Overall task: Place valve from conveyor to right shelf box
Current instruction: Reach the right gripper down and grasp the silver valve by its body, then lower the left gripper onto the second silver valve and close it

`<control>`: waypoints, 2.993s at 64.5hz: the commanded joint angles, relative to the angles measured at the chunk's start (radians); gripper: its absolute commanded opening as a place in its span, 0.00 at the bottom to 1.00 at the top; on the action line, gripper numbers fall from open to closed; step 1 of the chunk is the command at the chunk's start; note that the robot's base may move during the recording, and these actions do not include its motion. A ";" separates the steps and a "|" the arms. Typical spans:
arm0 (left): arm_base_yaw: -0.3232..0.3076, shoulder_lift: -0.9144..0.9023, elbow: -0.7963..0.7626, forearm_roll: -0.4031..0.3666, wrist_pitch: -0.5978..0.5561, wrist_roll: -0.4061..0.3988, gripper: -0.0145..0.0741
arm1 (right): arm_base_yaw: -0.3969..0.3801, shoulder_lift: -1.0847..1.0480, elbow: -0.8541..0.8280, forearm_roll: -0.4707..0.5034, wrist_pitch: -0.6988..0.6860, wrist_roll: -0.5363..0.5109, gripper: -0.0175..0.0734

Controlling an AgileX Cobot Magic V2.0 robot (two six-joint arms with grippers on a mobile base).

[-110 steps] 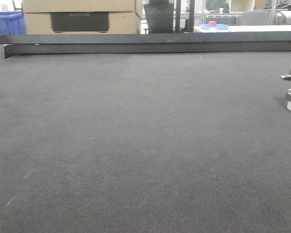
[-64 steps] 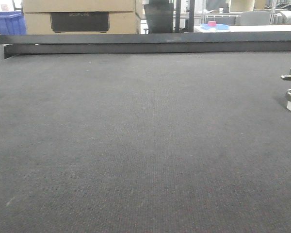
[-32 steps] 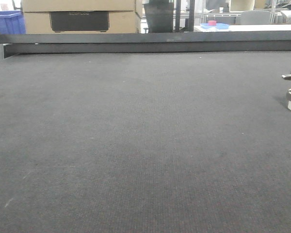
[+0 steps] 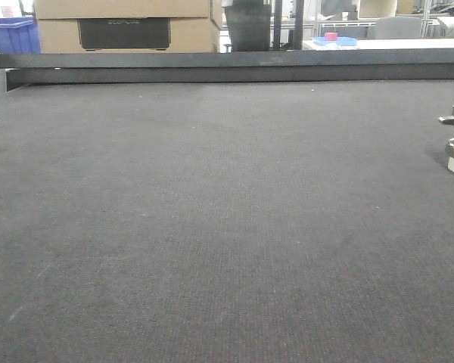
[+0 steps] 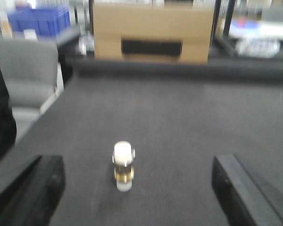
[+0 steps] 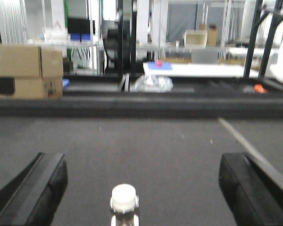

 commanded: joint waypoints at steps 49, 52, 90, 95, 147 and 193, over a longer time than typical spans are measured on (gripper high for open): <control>-0.184 0.234 -0.202 -0.004 0.143 -0.008 0.83 | 0.067 1.148 -0.904 -0.008 0.738 -0.026 0.82; -0.184 0.234 -0.202 -0.004 0.143 -0.008 0.83 | 0.067 1.187 -0.914 -0.008 0.739 -0.027 0.82; -0.184 0.234 -0.202 -0.004 0.148 -0.008 0.83 | 0.065 1.539 -0.933 -0.049 0.631 -0.037 0.81; -0.184 0.234 -0.202 -0.004 0.148 -0.008 0.83 | 0.065 1.544 -0.933 -0.049 0.631 -0.037 0.72; 0.075 0.860 -0.788 -0.133 0.660 0.184 0.83 | 0.067 1.242 -0.734 0.016 0.576 -0.037 0.02; 0.097 1.503 -1.145 -0.048 0.633 0.256 0.83 | 0.067 1.017 -0.633 0.031 0.590 -0.037 0.02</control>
